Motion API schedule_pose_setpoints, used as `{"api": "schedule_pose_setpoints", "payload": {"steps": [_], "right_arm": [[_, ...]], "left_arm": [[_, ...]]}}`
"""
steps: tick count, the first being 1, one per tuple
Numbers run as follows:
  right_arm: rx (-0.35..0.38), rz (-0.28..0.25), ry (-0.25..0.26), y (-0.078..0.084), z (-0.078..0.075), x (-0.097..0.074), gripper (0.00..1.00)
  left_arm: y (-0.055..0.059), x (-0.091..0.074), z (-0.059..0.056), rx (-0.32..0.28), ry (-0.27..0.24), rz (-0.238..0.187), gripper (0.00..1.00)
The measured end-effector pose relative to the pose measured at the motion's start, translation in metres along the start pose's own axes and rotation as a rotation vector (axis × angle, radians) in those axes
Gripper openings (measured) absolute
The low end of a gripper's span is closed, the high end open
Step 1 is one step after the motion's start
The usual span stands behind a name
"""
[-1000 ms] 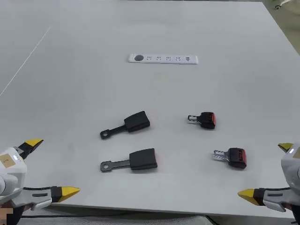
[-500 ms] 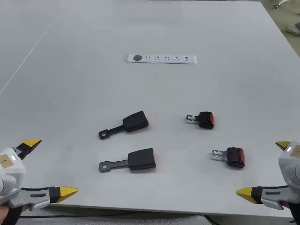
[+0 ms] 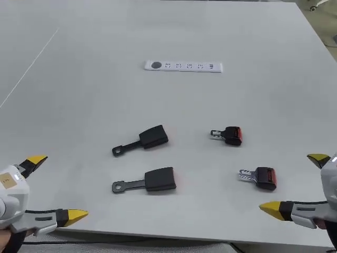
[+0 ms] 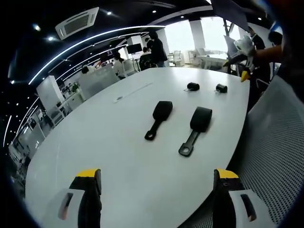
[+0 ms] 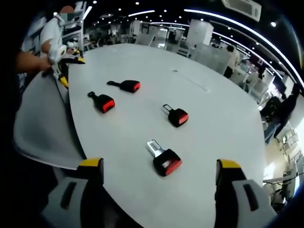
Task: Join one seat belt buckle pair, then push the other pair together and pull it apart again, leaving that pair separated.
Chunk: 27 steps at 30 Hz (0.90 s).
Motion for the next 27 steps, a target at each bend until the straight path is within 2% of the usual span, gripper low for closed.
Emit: {"api": "schedule_pose_setpoints", "payload": {"steps": [3,13,16,20,25,27], "right_arm": [[-0.027,0.007,0.0,-0.0002,-0.0017,0.0008,0.99],[-0.027,0.01,0.006,0.0052,-0.0033,0.0014,0.98],[-0.067,-0.025,-0.011,0.0044,-0.0003,-0.0003,0.96],[-0.03,-0.022,-0.043,0.006,0.0029,-0.002,0.91],[-0.089,-0.03,-0.035,0.0076,0.0053,-0.0017,0.94],[-0.09,-0.025,-0.027,0.0079,0.0045,-0.0016,0.98]], "left_arm": [[0.0001,-0.0001,-0.0007,0.006,0.002,0.0,1.0],[0.0003,-0.0008,-0.0003,0.01,-0.006,0.007,1.0],[0.0004,-0.0006,-0.0002,0.005,-0.006,0.012,1.0],[0.0001,-0.0015,0.0005,-0.009,-0.007,0.008,1.0],[-0.0003,-0.0017,0.0002,-0.006,-0.002,0.0,0.99],[0.0002,-0.0016,0.0004,-0.015,0.001,0.003,1.0]]}}
Point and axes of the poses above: the centre of the closed fingertips' face, and the gripper's own axes: x roughly forward along the fingers, z roughly to its left, y roughly out of its underside, the point moved 8 cm from there along -x, roughly backward along the fingers, and after that the axes turned 7 degrees about x, right-handed, at the moved point
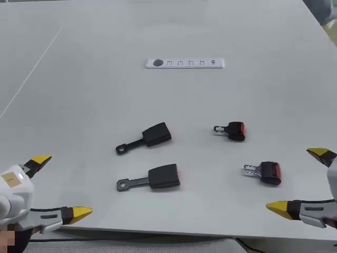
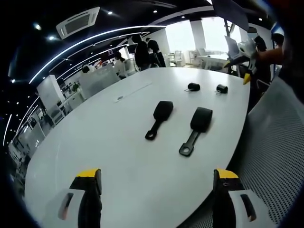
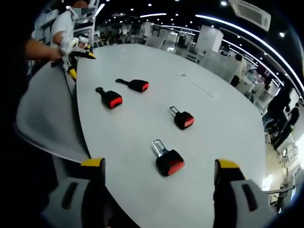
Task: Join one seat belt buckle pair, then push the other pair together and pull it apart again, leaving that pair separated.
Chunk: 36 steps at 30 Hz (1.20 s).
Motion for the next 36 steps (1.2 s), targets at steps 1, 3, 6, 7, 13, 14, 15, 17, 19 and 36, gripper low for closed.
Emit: {"api": "schedule_pose_setpoints", "payload": {"steps": [1,3,6,7,13,14,15,17,19,36], "right_arm": [[-0.001,-0.004,0.004,0.0,-0.001,0.0,0.99],[-0.005,-0.017,0.021,-0.002,-0.002,-0.001,1.0],[0.001,-0.038,0.034,-0.004,-0.005,-0.003,1.0],[0.009,-0.034,0.033,-0.003,-0.006,-0.003,1.0],[0.01,-0.011,0.028,-0.001,-0.006,-0.001,1.0],[0.011,-0.01,0.028,-0.001,-0.005,-0.001,1.0],[0.009,-0.007,0.028,-0.001,-0.005,-0.001,1.0],[-0.003,0.005,0.025,0.001,-0.003,0.0,0.99],[-0.009,0.012,0.022,0.002,-0.002,0.0,0.95],[-0.027,0.043,0.009,-0.005,-0.012,-0.008,0.9]], "left_arm": [[0.0,0.0,0.001,-0.005,0.0,0.002,1.0],[0.0,0.0,0.001,-0.005,-0.003,0.0,1.0],[0.0,-0.002,0.002,0.007,-0.015,-0.002,1.0],[-0.001,-0.002,0.002,0.006,-0.016,-0.006,1.0],[-0.006,-0.002,0.001,-0.024,-0.004,-0.051,1.0],[-0.005,-0.003,0.002,-0.016,-0.009,-0.047,1.0],[-0.005,-0.003,0.002,-0.01,-0.014,-0.045,1.0],[-0.006,-0.004,0.002,-0.013,-0.017,-0.052,1.0],[-0.007,-0.005,0.006,0.017,-0.035,-0.048,1.0],[-0.021,-0.005,0.012,0.052,-0.01,-0.016,1.0]]}}
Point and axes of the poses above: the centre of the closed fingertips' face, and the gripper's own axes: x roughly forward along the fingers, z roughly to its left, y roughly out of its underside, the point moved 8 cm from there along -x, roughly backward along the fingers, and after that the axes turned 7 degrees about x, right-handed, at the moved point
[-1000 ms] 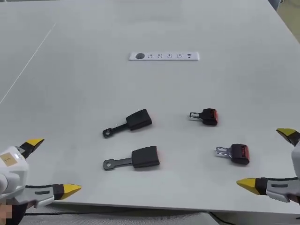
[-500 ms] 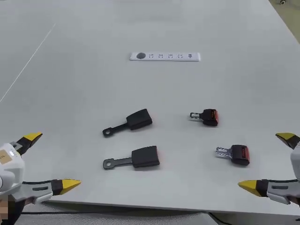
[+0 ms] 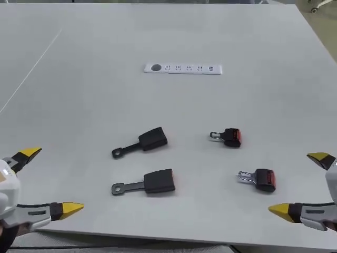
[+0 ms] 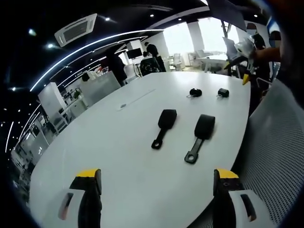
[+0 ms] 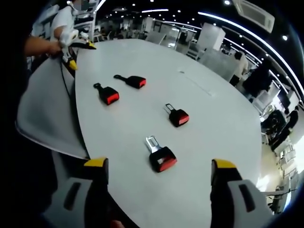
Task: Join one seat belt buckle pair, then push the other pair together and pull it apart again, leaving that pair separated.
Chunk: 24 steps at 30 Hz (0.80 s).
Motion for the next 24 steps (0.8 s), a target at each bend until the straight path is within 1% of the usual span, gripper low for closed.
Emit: {"api": "schedule_pose_setpoints", "payload": {"steps": [1,2,3,4,5,6,8,9,10,11,12,13,14,16,17,18,21,22,23,24], "right_arm": [[-0.002,0.002,-0.003,0.0,0.0,0.0,0.9],[-0.003,0.002,-0.005,0.0,0.0,0.0,0.9],[-0.008,0.004,-0.009,0.0,0.001,0.001,0.89],[-0.011,0.005,-0.01,0.0,0.001,0.001,0.89],[-0.015,0.009,-0.012,-0.001,0.002,0.002,0.88],[-0.018,0.012,-0.015,-0.001,0.002,0.002,0.88],[-0.021,0.017,-0.019,0.0,0.002,0.004,0.88],[-0.023,0.019,-0.021,0.001,0.002,0.006,0.88],[-0.026,0.022,-0.02,0.001,0.002,0.007,0.88],[-0.03,0.025,-0.022,0.002,0.002,0.008,0.87],[-0.032,0.027,-0.025,0.002,0.002,0.008,0.87],[-0.034,0.029,-0.025,0.003,0.002,0.009,0.87],[-0.04,0.034,-0.031,0.003,0.002,0.009,0.85],[-0.052,0.039,-0.038,0.003,0.002,0.011,0.83],[-0.055,0.038,-0.039,0.003,0.002,0.012,0.83],[-0.061,0.039,-0.042,0.003,0.001,0.014,0.83],[-0.072,0.047,-0.05,0.003,-0.001,0.019,0.81],[-0.07,0.055,-0.064,0.003,-0.001,0.021,0.79],[-0.075,0.059,-0.069,0.003,0.0,0.022,0.79],[-0.088,0.067,-0.077,0.003,0.0,0.023,0.78]], "left_arm": [[-0.001,0.001,-0.001,-0.002,0.017,0.002,1.0],[-0.004,0.004,-0.003,0.003,0.049,0.006,1.0],[-0.006,0.006,-0.004,0.019,0.055,0.008,1.0],[-0.01,0.009,-0.006,0.041,0.074,0.015,0.99],[-0.012,0.011,-0.008,0.044,0.095,0.021,0.99],[-0.014,0.015,-0.012,0.047,0.126,0.033,0.99],[-0.018,0.02,-0.015,0.076,0.127,0.03,0.98],[-0.02,0.024,-0.019,0.092,0.142,0.032,0.97],[-0.021,0.027,-0.022,0.102,0.154,0.04,0.97],[-0.023,0.032,-0.025,0.125,0.172,0.053,0.96],[-0.024,0.034,-0.027,0.136,0.179,0.061,0.94],[-0.029,0.038,-0.029,0.156,0.178,0.054,0.91],[-0.032,0.04,-0.031,0.155,0.183,0.05,0.88],[-0.041,0.046,-0.036,0.16,0.197,0.035,0.88],[-0.045,0.05,-0.038,0.169,0.207,0.031,0.88],[-0.049,0.054,-0.042,0.188,0.229,0.026,0.87],[-0.057,0.064,-0.049,0.212,0.242,0.033,0.85],[-0.06,0.069,-0.05,0.216,0.239,0.042,0.83],[-0.061,0.075,-0.051,0.21,0.26,0.049,0.8],[-0.061,0.079,-0.052,0.203,0.268,0.049,0.79]]}}
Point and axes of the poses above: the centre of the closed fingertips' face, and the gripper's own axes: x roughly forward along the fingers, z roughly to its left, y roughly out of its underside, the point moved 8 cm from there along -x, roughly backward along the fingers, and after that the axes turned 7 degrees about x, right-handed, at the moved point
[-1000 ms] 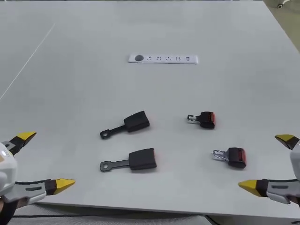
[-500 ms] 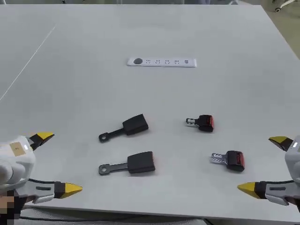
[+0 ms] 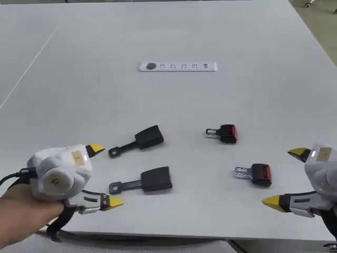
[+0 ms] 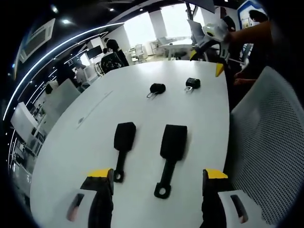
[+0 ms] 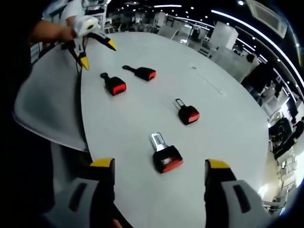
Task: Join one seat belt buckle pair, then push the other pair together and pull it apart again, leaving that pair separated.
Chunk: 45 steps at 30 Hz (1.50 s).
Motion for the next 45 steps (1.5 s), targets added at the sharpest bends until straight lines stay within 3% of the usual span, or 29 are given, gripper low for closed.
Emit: {"api": "schedule_pose_setpoints", "payload": {"steps": [6,12,17,20,24,30,32,36,45], "right_arm": [[-0.049,0.025,-0.032,0.0,0.0,0.006,0.73],[-0.099,0.033,-0.059,-0.001,-0.008,0.02,0.68],[-0.126,0.04,-0.096,-0.004,-0.015,0.029,0.64],[-0.106,0.069,-0.147,-0.003,-0.018,0.038,0.58],[-0.111,0.087,-0.177,-0.002,-0.023,0.047,0.53],[-0.155,0.147,-0.21,0.003,-0.028,0.056,0.51],[-0.167,0.17,-0.223,0.006,-0.03,0.059,0.49],[-0.18,0.177,-0.233,0.007,-0.034,0.065,0.47],[-0.124,0.222,-0.283,0.012,-0.04,0.073,0.39]], "left_arm": [[-0.011,0.02,-0.004,-0.027,0.054,-0.006,0.67],[-0.013,0.038,-0.017,-0.001,0.115,0.01,0.64],[-0.019,0.051,-0.016,-0.053,0.141,0.002,0.62],[-0.023,0.058,-0.015,-0.029,0.146,0.014,0.61],[-0.027,0.068,-0.011,-0.037,0.16,0.029,0.57],[-0.023,0.08,-0.014,-0.038,0.219,0.065,0.55],[-0.023,0.083,-0.016,-0.018,0.241,0.053,0.53],[-0.021,0.087,-0.018,0.01,0.26,0.084,0.52],[-0.018,0.093,-0.015,0.052,0.303,0.131,0.41]]}}
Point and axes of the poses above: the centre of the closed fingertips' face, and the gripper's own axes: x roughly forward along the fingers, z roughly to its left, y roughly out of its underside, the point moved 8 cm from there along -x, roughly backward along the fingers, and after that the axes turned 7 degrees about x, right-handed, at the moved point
